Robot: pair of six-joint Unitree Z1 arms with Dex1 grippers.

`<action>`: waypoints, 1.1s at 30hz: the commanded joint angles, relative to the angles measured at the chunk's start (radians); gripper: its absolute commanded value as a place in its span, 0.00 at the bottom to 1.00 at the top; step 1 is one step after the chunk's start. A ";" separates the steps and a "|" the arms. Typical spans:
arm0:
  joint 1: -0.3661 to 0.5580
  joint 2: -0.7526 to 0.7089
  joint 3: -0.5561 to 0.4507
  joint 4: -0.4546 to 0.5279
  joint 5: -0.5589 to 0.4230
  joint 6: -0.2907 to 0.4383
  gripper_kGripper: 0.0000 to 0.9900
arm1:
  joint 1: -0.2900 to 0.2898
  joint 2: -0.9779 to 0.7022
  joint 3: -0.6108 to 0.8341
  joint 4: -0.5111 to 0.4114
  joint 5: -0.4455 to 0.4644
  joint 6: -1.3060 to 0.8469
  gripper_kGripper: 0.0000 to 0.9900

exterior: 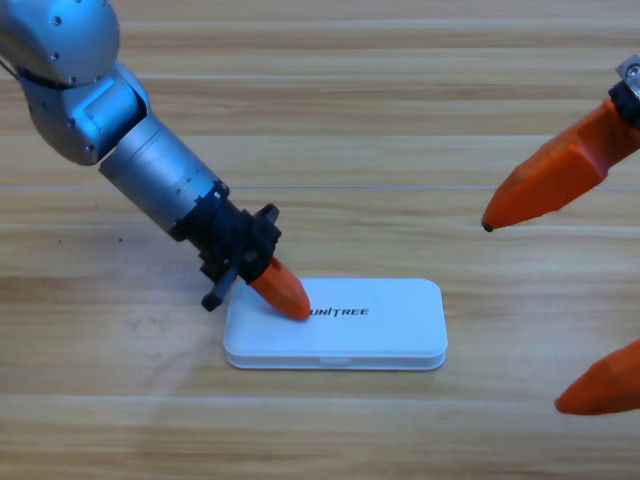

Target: Clean up eraser and pencils

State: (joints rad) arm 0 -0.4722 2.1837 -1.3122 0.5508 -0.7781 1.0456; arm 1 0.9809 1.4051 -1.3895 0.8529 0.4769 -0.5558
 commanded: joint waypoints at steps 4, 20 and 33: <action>-0.032 0.027 0.099 -0.089 0.043 -0.009 0.00 | -0.015 0.037 0.033 -0.038 0.017 0.011 0.99; -0.049 -0.380 0.091 0.081 0.137 -0.070 0.00 | -0.015 0.046 0.030 -0.038 0.019 0.010 0.99; -0.263 -0.904 0.143 0.179 0.307 -0.222 0.90 | -0.015 0.052 0.030 -0.038 0.019 0.013 0.99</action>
State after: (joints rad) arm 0 -0.6270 1.3605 -1.2262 0.7154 -0.4923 0.8663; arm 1 0.9809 1.4213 -1.3895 0.8529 0.4792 -0.5557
